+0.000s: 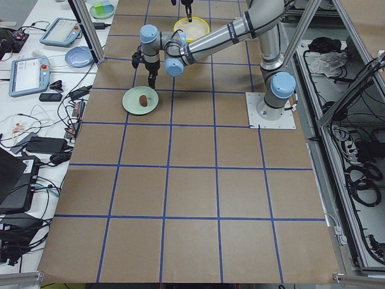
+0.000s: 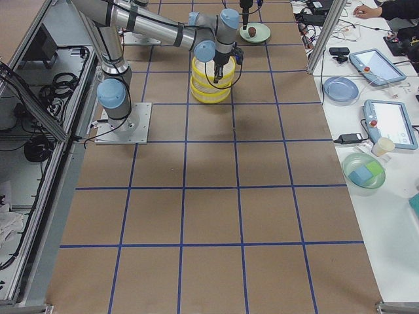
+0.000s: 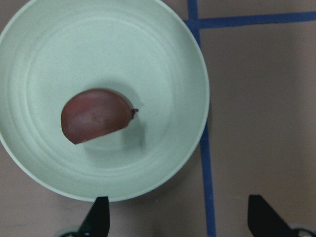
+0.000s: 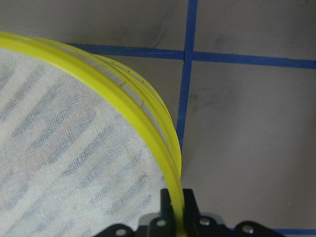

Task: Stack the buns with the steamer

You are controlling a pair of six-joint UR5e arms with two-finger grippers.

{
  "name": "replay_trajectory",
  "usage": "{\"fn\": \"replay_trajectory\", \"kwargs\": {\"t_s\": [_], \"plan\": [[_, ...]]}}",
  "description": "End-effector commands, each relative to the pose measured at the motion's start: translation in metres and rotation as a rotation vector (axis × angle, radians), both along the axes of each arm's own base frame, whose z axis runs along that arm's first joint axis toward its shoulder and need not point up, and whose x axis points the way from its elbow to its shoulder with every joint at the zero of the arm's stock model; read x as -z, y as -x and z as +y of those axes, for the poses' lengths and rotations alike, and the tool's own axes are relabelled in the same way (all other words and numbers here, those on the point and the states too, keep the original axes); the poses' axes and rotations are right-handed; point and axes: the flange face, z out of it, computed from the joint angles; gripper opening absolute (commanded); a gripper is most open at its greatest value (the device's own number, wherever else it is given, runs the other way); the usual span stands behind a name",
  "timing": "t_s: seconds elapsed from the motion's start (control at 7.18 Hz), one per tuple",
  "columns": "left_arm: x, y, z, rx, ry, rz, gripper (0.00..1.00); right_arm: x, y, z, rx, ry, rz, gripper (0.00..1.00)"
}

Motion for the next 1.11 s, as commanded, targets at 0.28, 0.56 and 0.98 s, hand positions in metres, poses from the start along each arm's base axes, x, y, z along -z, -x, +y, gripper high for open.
{"fn": "replay_trajectory", "kwargs": {"t_s": [0.28,0.56,0.98], "plan": [[0.053,-0.032,-0.038,0.008,-0.035,-0.033,0.96,0.008,0.015,-0.005,-0.006,0.0,0.038,0.0],[0.069,-0.031,-0.037,0.011,-0.059,-0.015,0.96,0.018,0.014,0.0,-0.005,-0.015,0.03,0.0],[0.074,-0.032,-0.035,0.022,-0.069,-0.021,0.17,0.023,0.013,-0.001,-0.004,-0.026,0.019,0.0]]}}
